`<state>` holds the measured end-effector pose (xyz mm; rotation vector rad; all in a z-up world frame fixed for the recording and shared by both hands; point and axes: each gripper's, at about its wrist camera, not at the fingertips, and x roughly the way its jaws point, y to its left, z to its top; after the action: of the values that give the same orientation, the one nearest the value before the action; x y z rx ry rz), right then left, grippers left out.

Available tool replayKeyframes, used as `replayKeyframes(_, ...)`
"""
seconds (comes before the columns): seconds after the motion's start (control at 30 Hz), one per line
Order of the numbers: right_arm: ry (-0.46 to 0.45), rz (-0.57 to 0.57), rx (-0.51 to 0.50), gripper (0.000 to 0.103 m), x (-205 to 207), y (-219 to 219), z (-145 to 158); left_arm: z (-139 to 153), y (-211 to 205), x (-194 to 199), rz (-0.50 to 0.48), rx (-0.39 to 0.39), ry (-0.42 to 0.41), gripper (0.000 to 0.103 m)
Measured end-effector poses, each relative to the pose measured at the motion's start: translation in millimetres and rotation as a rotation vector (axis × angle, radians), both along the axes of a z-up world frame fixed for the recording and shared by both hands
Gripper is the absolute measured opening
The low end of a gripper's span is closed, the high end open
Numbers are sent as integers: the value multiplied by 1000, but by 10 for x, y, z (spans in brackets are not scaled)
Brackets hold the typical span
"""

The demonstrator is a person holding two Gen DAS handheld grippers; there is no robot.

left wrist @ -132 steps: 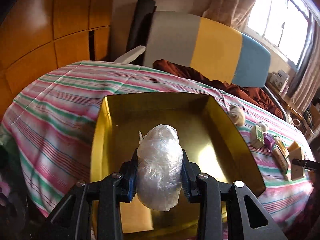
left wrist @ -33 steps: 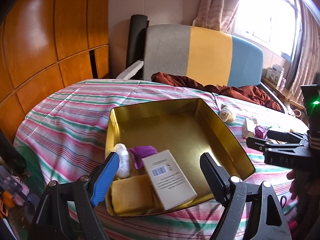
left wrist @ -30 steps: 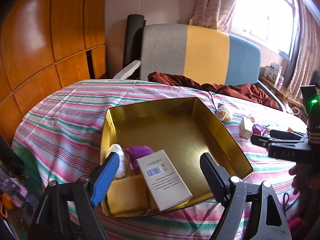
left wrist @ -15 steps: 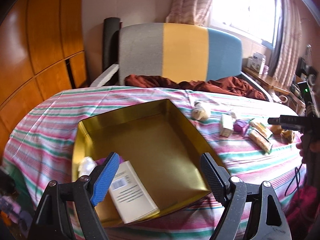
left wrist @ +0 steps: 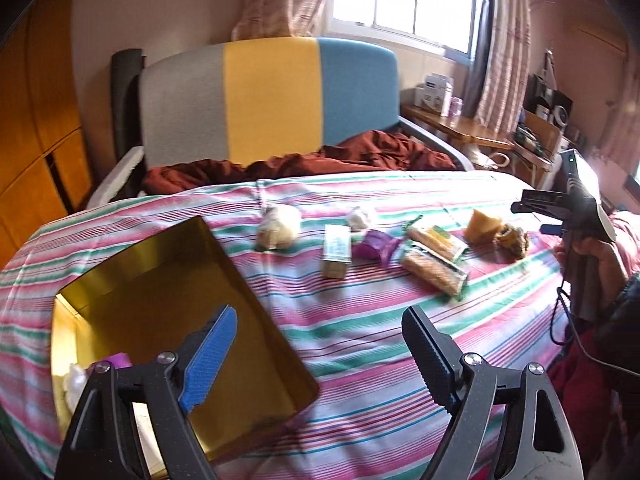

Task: Organize objects
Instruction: 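Move both tools away from the tray toward the remaining items, then grasp the striped cracker packet with left while right grasps the yellow knitted sock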

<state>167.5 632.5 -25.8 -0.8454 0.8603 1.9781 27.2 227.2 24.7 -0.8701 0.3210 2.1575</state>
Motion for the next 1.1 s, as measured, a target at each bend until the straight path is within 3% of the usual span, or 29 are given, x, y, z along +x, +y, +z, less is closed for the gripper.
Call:
replayKeyframes(0.2,51,-21,-52,85,74,72,-34,-215,572,67,-85,-31,-94,85)
replayKeyframes(0.4,77,-25,-40,85,108,39,17,-455,1126,28,-123,-58,-193,85)
replayKeyframes(0.73,112,-5,-68,85,93,72,2,-800,1867,-176,-51,-88,-314,84)
replayKeyframes(1.1,121,-9,-87,85,116,85,-13,-1034,2148,-368,44,-120,-362,85)
